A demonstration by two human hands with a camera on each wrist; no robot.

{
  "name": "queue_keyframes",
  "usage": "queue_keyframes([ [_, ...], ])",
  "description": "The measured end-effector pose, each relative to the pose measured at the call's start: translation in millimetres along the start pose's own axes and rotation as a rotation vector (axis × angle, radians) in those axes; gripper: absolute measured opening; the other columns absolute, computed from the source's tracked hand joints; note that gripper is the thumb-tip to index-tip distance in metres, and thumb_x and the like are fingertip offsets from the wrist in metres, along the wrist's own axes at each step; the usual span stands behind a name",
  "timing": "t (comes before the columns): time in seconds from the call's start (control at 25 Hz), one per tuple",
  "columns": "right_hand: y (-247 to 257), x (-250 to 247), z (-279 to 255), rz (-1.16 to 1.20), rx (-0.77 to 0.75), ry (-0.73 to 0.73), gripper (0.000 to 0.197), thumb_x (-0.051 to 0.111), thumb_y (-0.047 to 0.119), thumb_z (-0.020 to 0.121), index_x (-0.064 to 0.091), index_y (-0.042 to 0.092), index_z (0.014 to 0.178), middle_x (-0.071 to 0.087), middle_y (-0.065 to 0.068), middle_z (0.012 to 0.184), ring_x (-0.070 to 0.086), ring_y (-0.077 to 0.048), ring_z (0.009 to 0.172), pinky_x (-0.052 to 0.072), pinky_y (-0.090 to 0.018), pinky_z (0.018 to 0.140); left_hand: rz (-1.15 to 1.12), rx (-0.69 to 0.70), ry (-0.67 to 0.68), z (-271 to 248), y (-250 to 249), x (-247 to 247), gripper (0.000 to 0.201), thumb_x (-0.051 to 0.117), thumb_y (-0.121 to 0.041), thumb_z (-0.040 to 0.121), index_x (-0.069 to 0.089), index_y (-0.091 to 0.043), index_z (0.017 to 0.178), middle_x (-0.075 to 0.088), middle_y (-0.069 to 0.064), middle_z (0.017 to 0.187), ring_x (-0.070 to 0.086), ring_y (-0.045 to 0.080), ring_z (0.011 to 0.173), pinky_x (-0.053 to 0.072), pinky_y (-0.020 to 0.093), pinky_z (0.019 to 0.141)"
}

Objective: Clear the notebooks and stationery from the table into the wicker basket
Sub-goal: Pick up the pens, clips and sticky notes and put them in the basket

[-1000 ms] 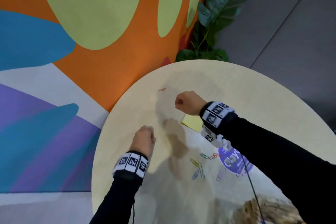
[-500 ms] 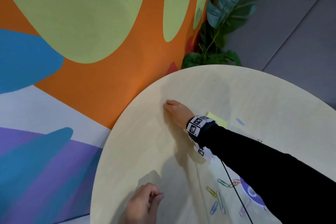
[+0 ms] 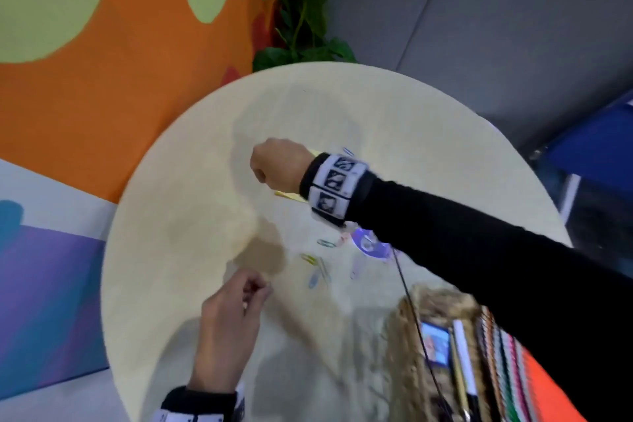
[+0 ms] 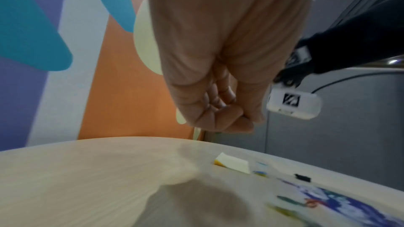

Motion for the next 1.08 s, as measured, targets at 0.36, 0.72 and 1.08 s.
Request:
queue_keyframes([
  [0.36,-50,30,-298,0.276,0.129,0.142,0.014,0.058,0.007,0.079,0.07,0.013,0.082,0.074,-0.003,0.086,0.062,-0.016,0.078,0.044,-0.026,0.072,-0.125,0.232,0.213,-58,-99,53,0.014,0.07,-0.008,0.081,0.062,-0.016,0.074,0.067,-0.009,0.078,0.067,0.007,0.062,0.043,0.005,0.057],
  [0.72,-57,175,-295,0.044,0.085,0.445,0.025,0.044,0.003,0.091,0.062,-0.006,0.105,0.064,-0.025,0.112,0.062,-0.037,0.101,0.049,-0.039,0.081,0.054,0.567,0.302,-134,-139,76,0.03,0.053,0.002,0.075,0.077,-0.014,0.083,0.078,0.0,0.088,0.07,0.006,0.08,0.051,0.01,0.078],
  [1.08,-86,143,-327,0.226,0.123,0.177,0.025,0.052,0.005,0.086,0.069,0.004,0.105,0.071,-0.015,0.104,0.064,-0.031,0.098,0.047,-0.031,0.077,0.818,0.479,0.565,-155,-155,127,0.033,0.042,-0.007,0.092,0.057,-0.016,0.12,0.059,0.0,0.126,0.042,0.025,0.123,0.04,0.039,0.095],
])
Point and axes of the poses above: each hand's wrist, its own z-axis towards the middle knuckle, its own x-axis out of the palm, y = z × x, the point moved 1 cm from there along z, towards the middle knuckle
